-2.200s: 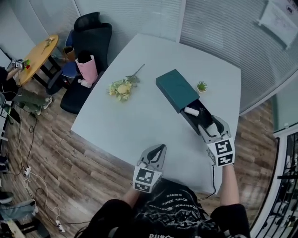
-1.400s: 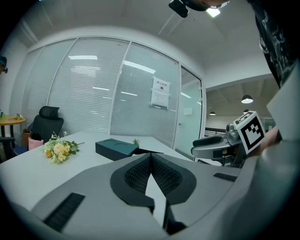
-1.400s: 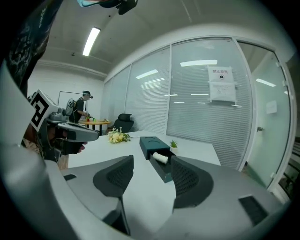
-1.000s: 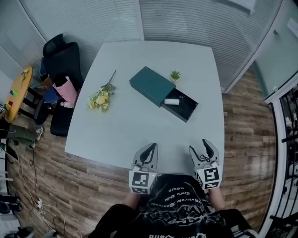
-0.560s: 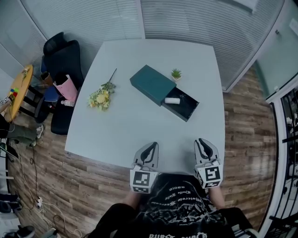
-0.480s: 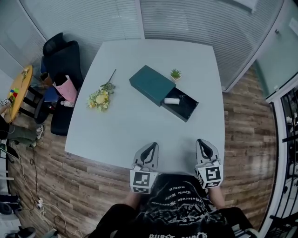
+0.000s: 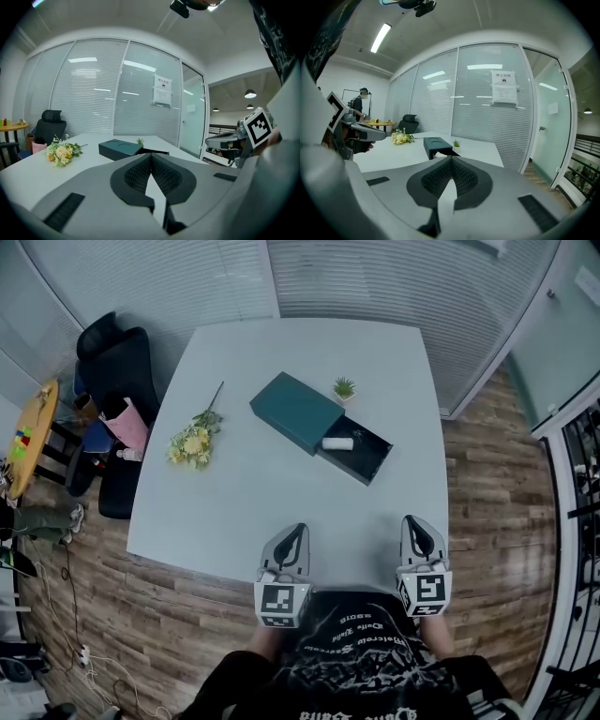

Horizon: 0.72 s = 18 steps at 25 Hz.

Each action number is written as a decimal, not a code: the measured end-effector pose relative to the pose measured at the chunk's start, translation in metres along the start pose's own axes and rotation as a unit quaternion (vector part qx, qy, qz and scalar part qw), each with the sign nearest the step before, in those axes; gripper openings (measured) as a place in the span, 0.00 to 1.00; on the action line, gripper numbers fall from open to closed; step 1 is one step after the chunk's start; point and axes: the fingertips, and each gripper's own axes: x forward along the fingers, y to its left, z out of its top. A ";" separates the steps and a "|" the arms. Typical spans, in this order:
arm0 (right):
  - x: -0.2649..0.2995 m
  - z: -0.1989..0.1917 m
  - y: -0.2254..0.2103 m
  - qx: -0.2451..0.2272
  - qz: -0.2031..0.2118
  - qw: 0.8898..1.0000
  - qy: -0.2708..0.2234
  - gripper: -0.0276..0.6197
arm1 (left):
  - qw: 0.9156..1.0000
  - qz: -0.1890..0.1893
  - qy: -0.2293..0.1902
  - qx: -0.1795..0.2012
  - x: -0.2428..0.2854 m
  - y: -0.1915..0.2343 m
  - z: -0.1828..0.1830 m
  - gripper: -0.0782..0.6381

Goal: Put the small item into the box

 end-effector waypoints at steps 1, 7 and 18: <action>0.000 0.000 0.000 -0.001 0.000 1.000 0.001 0.06 | 1.000 0.000 0.000 0.000 0.001 0.000 0.000 0.13; 0.005 -0.004 0.001 -0.012 0.009 1.000 0.009 0.05 | 1.000 -0.002 0.002 0.004 0.007 -0.003 -0.003 0.13; 0.005 -0.007 0.002 -0.004 0.015 1.000 0.010 0.05 | 0.999 0.001 0.015 -0.033 0.008 0.001 -0.006 0.13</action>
